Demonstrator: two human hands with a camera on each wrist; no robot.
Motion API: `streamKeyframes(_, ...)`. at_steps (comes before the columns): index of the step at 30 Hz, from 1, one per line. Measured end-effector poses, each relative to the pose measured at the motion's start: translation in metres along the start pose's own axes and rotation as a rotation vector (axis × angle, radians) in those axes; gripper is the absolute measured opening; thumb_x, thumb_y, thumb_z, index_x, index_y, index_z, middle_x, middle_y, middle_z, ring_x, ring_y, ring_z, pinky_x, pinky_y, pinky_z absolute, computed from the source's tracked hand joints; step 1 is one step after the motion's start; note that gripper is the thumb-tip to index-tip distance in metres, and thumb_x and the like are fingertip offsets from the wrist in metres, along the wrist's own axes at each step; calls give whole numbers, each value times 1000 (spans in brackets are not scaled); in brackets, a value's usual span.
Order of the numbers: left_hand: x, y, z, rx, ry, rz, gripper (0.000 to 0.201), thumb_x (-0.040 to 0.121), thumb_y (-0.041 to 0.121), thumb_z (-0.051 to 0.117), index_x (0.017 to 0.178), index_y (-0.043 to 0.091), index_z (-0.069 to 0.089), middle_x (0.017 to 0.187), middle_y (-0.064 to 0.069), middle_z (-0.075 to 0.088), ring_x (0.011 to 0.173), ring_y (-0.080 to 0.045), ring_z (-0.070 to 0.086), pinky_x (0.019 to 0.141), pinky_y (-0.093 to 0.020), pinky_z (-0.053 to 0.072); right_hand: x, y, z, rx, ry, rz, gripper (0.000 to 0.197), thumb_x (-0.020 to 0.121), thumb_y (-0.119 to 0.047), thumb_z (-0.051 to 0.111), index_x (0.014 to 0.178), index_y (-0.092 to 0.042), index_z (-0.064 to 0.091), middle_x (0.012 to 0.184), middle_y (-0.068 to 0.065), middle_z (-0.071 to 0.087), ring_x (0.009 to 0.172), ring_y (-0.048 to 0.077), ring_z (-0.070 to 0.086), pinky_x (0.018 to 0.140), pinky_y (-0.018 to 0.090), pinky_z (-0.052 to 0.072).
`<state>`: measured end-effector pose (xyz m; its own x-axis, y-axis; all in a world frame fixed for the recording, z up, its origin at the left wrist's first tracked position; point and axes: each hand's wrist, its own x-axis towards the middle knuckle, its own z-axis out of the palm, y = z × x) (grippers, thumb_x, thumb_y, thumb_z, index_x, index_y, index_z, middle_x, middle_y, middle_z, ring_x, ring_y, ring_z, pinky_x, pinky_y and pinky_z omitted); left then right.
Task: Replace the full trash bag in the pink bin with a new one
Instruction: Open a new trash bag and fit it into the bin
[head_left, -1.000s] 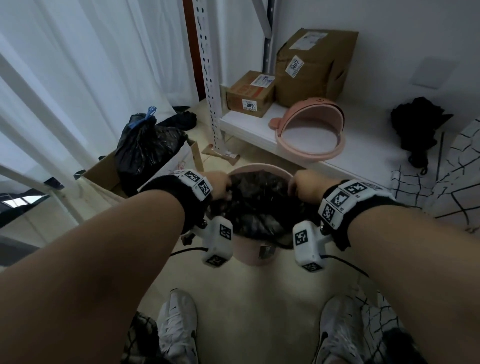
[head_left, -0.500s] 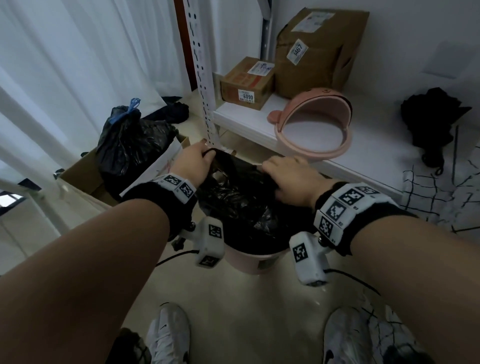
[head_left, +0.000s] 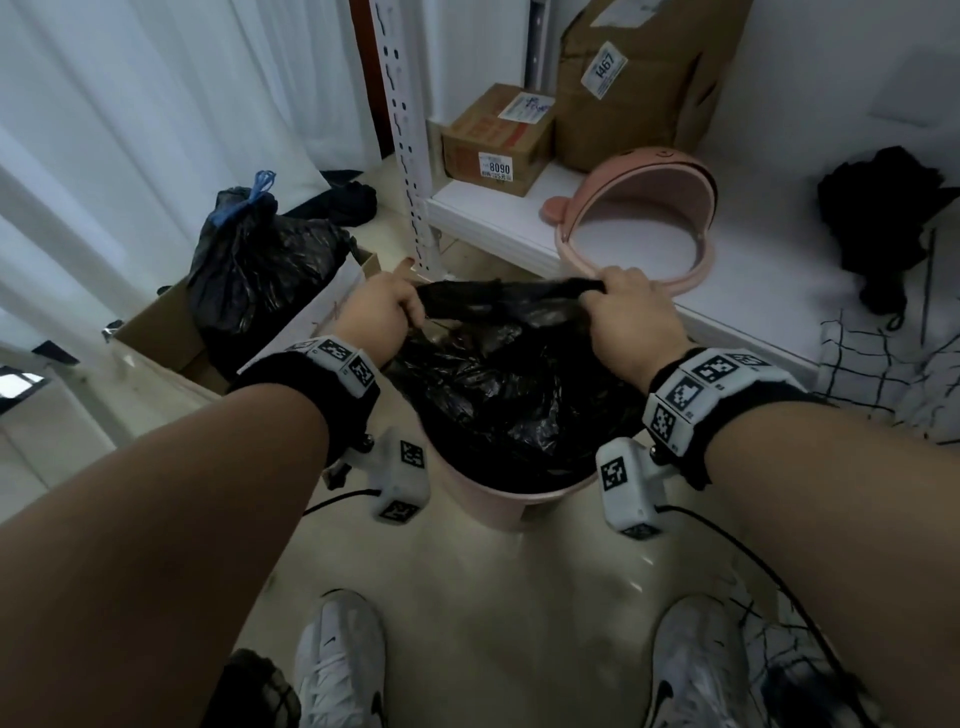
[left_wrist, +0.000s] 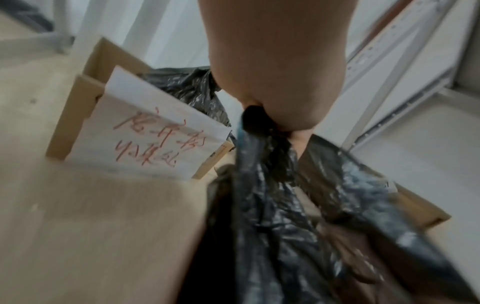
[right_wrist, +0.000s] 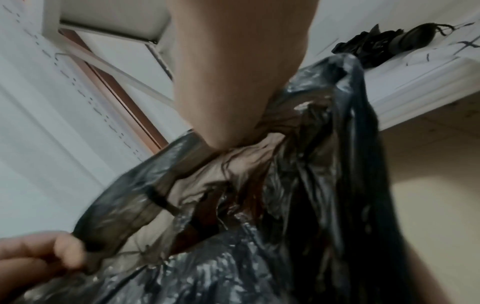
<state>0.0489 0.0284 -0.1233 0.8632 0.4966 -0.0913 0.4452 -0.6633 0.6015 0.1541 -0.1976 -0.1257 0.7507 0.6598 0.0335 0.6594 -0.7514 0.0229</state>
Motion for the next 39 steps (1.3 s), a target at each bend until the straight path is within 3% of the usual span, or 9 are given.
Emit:
streamKeyframes(4,1,11,14,-53,-175,-74,22,97,16,44,99,6,63,97,-10,57,88,-21,53,68,-26,40,4,-4,7,21,-215,366,50,94,-48,36,133,-18,45,148,16,25,138,37,22,112,58,15)
streamKeyframes(7,4,19,14,147,-297,-167,58,98,48,31,127,3,53,131,-18,52,118,-33,51,92,-33,41,13,-2,12,157,-359,484,52,95,-51,27,138,-24,38,154,15,15,142,40,14,114,63,9)
streamKeyframes(12,-6,10,21,227,-504,-319,76,96,58,14,146,3,28,155,-15,26,142,-31,29,114,-37,23,7,8,23,226,-634,390,63,91,-57,41,127,-7,55,139,16,50,126,32,47,103,36,38)
streamKeyframes(16,-16,-2,21,73,-492,-407,78,94,63,18,141,4,39,132,-13,53,107,-29,54,84,-33,43,-18,21,20,284,-670,424,42,90,-42,56,101,-2,60,113,16,61,92,26,53,78,29,39)
streamKeyframes(21,-38,-25,28,-181,-411,-506,71,83,70,44,113,8,62,112,-10,66,92,-30,66,79,-34,54,-52,17,33,774,-725,600,69,89,-58,46,135,-7,47,139,13,50,122,32,53,103,44,44)
streamKeyframes(24,-65,-26,34,-404,-207,-467,43,89,49,55,88,7,61,77,-12,59,57,-23,54,49,-22,42,-71,1,45,1167,-509,746,50,93,-40,51,129,-5,51,124,16,60,108,36,62,91,50,53)
streamKeyframes(30,-99,-28,32,-632,55,-447,16,92,11,57,100,-1,65,81,-12,56,63,-17,51,57,-25,45,-109,-26,45,1093,229,835,19,87,-2,50,100,-15,48,100,12,59,92,32,61,86,46,53)
streamKeyframes(33,-110,-24,32,-654,73,-425,21,92,14,58,71,11,56,70,-6,54,61,-15,50,48,-18,43,-126,-31,50,1151,283,787,27,87,5,44,97,-19,51,106,10,59,94,24,57,90,37,51)
streamKeyframes(39,-131,-30,55,-748,34,-365,8,90,3,52,86,8,56,81,-13,51,65,-19,45,58,-30,41,-147,-37,69,1106,85,628,39,83,-2,56,122,-5,57,115,17,64,100,33,65,93,47,53)
